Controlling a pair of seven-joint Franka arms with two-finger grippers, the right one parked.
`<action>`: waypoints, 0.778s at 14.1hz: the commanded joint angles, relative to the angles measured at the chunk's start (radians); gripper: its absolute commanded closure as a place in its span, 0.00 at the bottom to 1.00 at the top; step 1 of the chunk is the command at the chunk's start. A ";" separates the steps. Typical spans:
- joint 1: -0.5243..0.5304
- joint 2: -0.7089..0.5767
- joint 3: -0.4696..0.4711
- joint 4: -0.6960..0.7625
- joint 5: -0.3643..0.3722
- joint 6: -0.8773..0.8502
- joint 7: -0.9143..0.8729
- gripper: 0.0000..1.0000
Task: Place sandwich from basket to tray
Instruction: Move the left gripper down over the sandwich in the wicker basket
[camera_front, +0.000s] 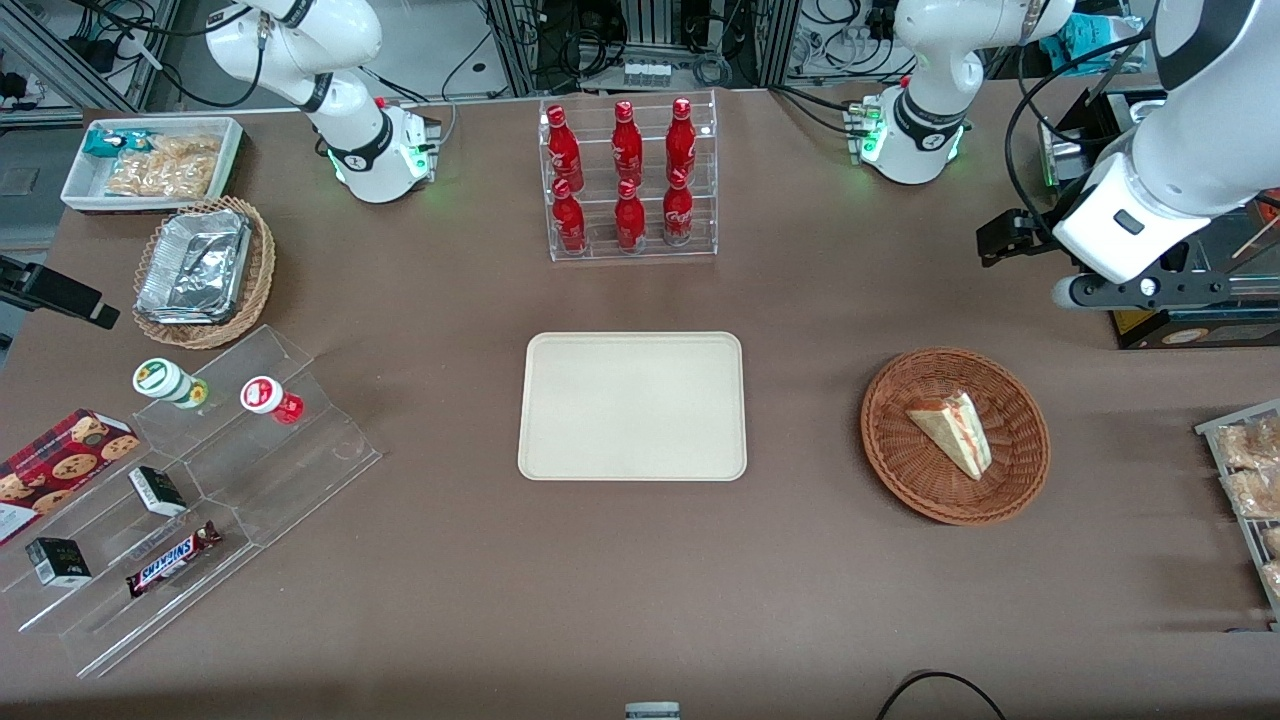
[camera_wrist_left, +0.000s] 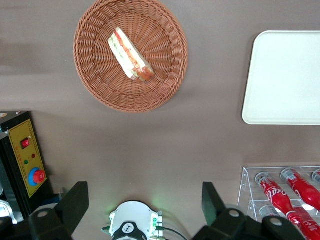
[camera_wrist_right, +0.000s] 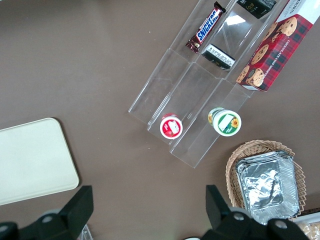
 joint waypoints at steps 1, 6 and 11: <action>0.006 -0.024 0.000 -0.025 -0.005 0.035 0.003 0.00; 0.003 0.022 0.000 -0.022 -0.002 0.037 -0.011 0.00; 0.009 0.091 0.011 -0.262 0.001 0.312 -0.138 0.00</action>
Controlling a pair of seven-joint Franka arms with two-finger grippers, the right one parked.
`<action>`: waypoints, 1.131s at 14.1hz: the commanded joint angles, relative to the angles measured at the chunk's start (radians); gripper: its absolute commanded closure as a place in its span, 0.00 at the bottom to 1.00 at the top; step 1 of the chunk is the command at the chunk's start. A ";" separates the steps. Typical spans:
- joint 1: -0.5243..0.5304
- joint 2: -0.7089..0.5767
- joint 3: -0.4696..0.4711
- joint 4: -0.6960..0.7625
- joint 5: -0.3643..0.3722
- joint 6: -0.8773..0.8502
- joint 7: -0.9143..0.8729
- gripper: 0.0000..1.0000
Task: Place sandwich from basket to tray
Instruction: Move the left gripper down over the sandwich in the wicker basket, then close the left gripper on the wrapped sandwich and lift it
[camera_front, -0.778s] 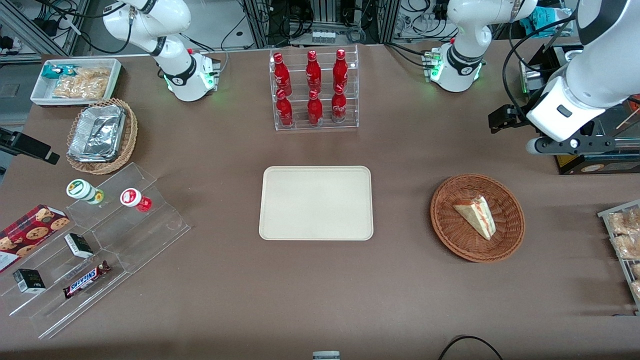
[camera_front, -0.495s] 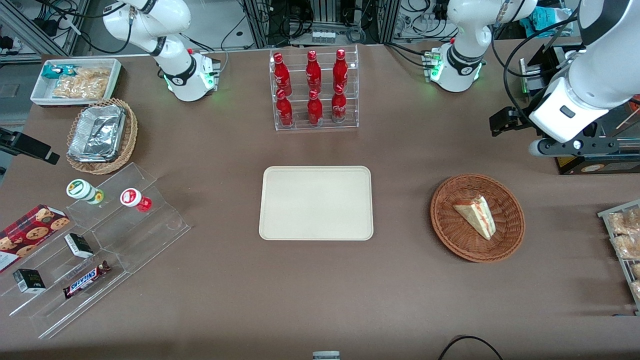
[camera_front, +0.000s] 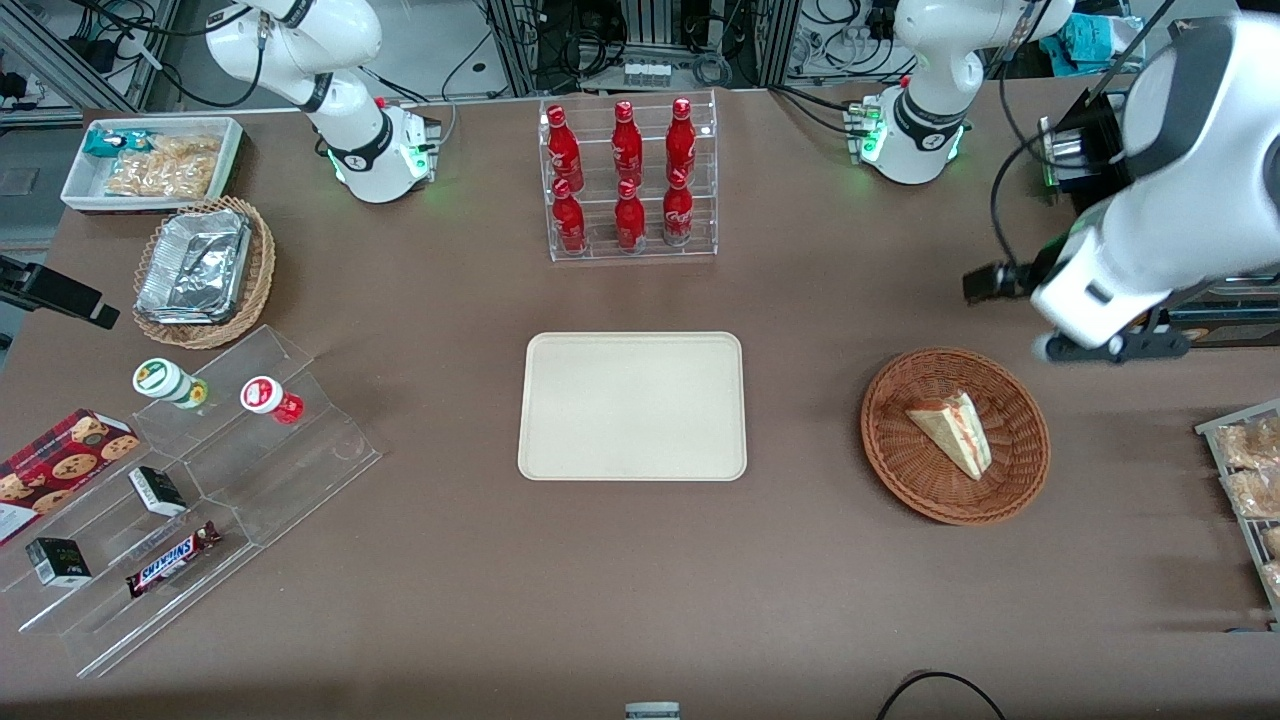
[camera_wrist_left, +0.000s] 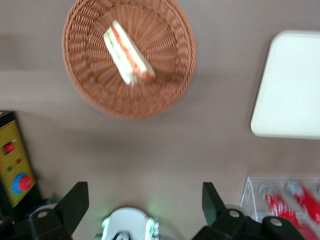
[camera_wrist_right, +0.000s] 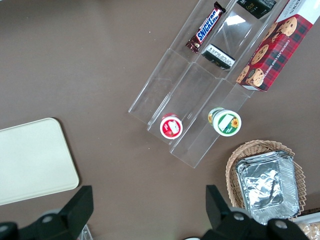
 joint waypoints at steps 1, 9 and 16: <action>0.004 0.008 -0.002 -0.228 0.002 0.258 -0.148 0.00; 0.041 0.139 0.087 -0.331 -0.001 0.498 -0.255 0.00; 0.041 0.228 0.085 -0.351 -0.002 0.667 -0.478 0.00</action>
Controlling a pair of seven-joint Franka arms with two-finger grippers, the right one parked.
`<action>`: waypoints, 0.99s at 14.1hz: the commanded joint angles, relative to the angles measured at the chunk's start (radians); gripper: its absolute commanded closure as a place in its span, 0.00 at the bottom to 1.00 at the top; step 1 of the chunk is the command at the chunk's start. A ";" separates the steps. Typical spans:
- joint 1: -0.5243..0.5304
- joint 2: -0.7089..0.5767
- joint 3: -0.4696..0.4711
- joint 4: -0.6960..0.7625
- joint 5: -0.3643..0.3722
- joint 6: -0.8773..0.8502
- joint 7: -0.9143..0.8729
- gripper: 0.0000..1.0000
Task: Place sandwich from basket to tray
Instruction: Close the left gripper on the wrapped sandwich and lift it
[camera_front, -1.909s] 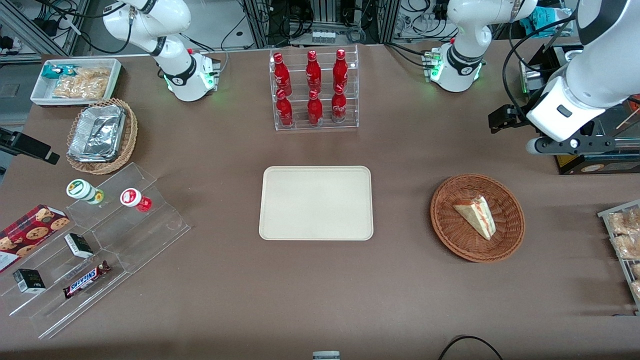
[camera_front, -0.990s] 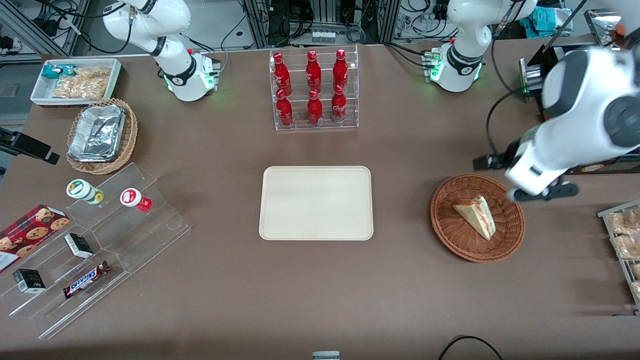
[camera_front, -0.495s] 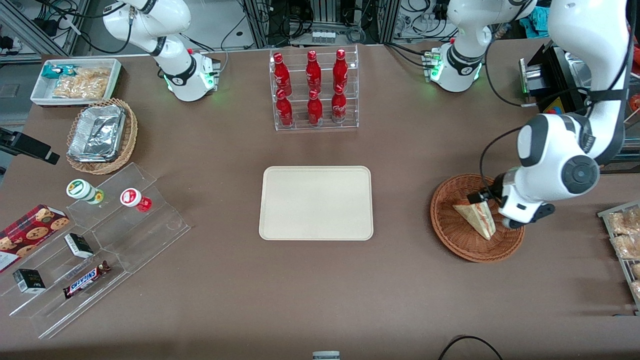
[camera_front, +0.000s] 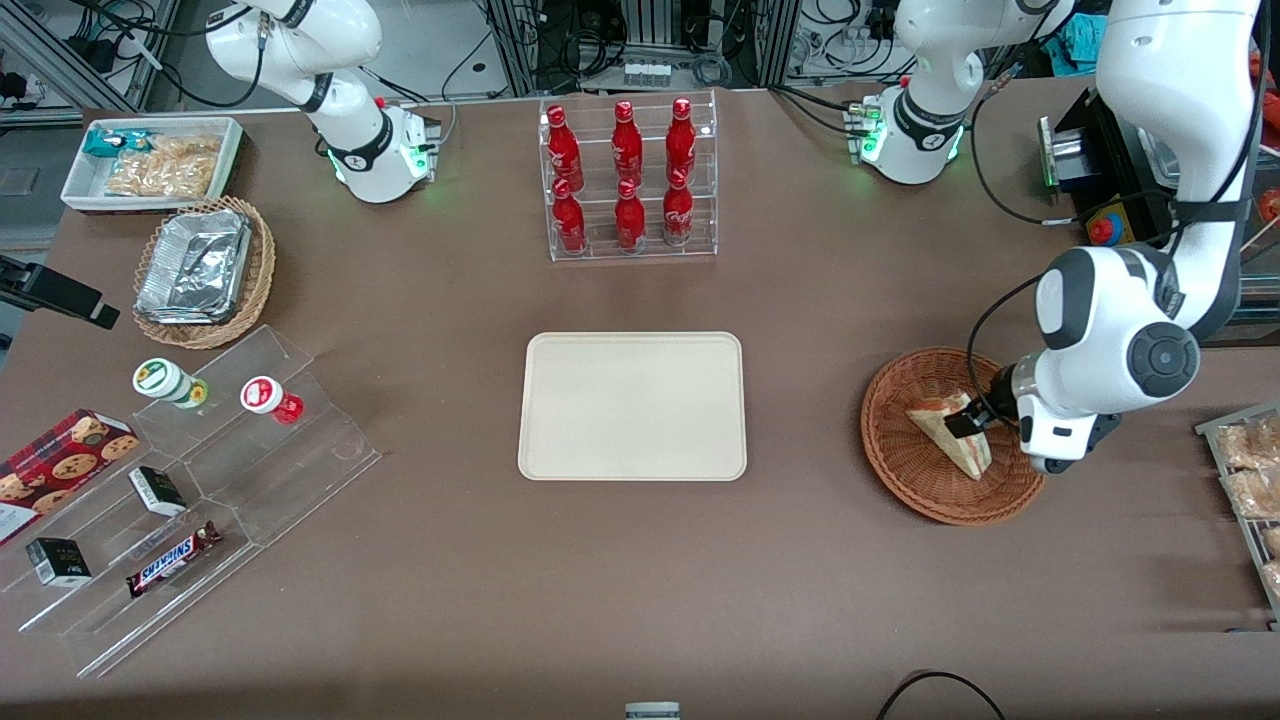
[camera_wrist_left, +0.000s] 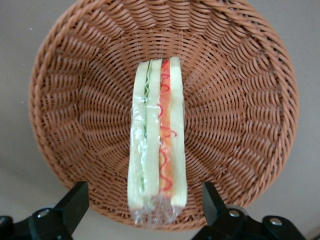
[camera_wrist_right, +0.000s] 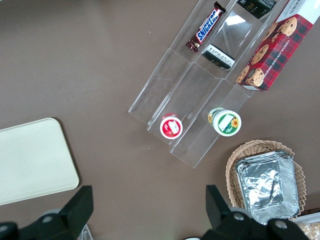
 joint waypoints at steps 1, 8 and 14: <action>0.002 0.041 -0.005 -0.010 -0.001 0.068 -0.029 0.00; 0.011 0.066 -0.032 -0.041 -0.001 0.157 -0.014 0.80; -0.022 -0.034 -0.076 -0.007 0.085 0.007 -0.014 0.89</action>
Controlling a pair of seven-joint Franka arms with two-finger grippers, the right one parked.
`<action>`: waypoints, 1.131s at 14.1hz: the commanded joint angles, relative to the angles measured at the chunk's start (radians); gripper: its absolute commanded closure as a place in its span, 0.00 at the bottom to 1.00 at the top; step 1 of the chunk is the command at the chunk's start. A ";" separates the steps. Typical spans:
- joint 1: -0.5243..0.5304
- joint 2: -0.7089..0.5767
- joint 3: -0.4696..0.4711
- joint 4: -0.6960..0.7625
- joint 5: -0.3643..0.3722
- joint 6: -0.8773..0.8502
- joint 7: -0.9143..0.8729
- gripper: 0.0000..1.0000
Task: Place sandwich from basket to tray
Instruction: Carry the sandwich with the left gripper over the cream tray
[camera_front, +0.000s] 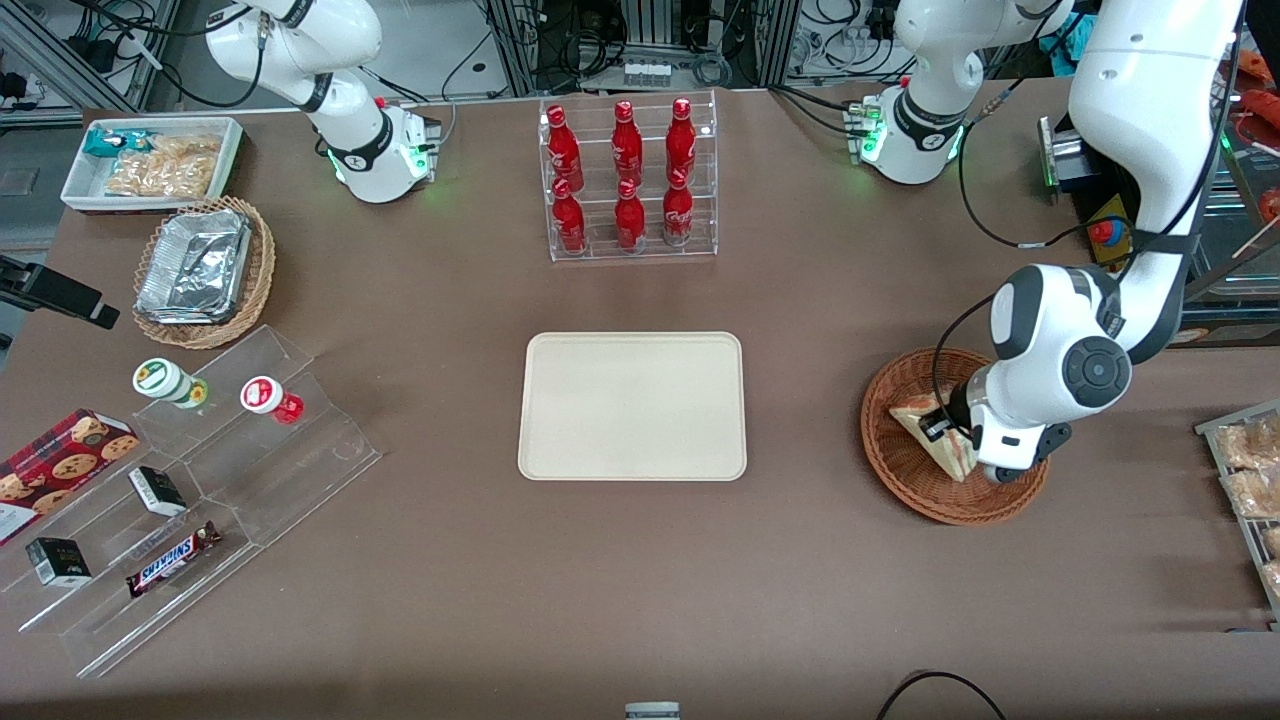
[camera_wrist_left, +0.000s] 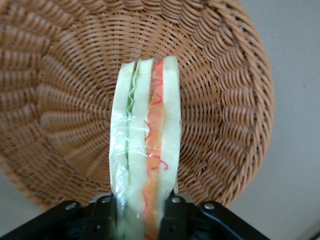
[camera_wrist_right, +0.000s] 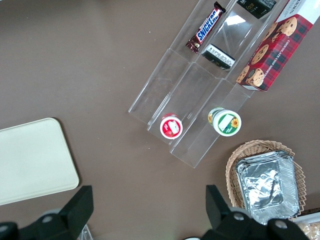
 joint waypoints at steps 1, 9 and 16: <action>-0.051 -0.080 0.001 -0.012 0.018 -0.033 -0.007 0.88; -0.173 -0.095 -0.275 -0.023 0.022 -0.055 0.035 0.88; -0.344 0.156 -0.326 0.230 0.165 -0.061 -0.073 0.86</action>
